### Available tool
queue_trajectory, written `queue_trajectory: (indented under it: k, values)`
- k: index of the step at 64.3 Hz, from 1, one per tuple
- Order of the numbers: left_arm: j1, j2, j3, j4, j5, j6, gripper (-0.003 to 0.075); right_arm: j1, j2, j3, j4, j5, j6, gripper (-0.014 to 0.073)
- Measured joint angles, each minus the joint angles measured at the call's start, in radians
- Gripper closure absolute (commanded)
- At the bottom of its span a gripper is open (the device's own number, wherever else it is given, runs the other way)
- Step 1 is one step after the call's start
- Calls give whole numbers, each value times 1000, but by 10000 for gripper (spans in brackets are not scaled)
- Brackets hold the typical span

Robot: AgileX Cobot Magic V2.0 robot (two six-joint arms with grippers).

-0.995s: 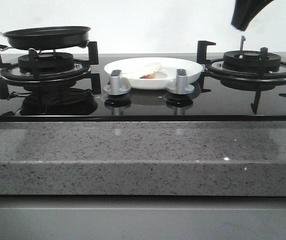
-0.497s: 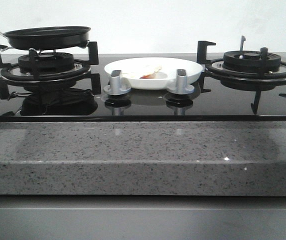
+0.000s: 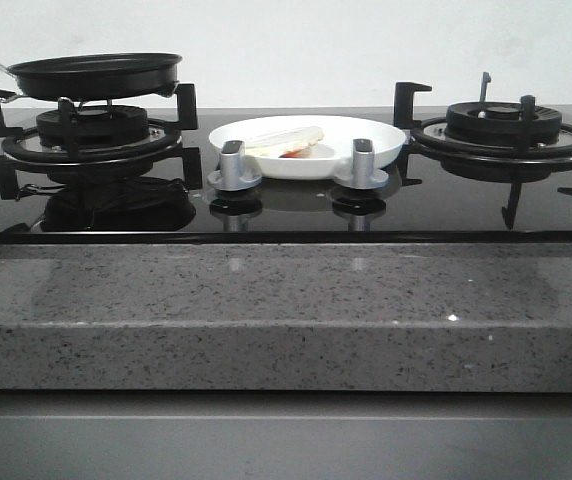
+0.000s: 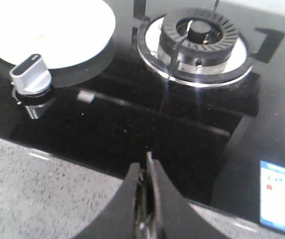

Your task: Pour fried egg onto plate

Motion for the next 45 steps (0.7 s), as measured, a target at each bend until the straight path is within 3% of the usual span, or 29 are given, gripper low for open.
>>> queue_trajectory:
  k: [20,45]
  values:
    - [0,0,0,0,0,0,739,0,-294,123,0,-27,0,652]
    - [0,0,0,0,0,0,739,0,-322,126,0,-19,0,652]
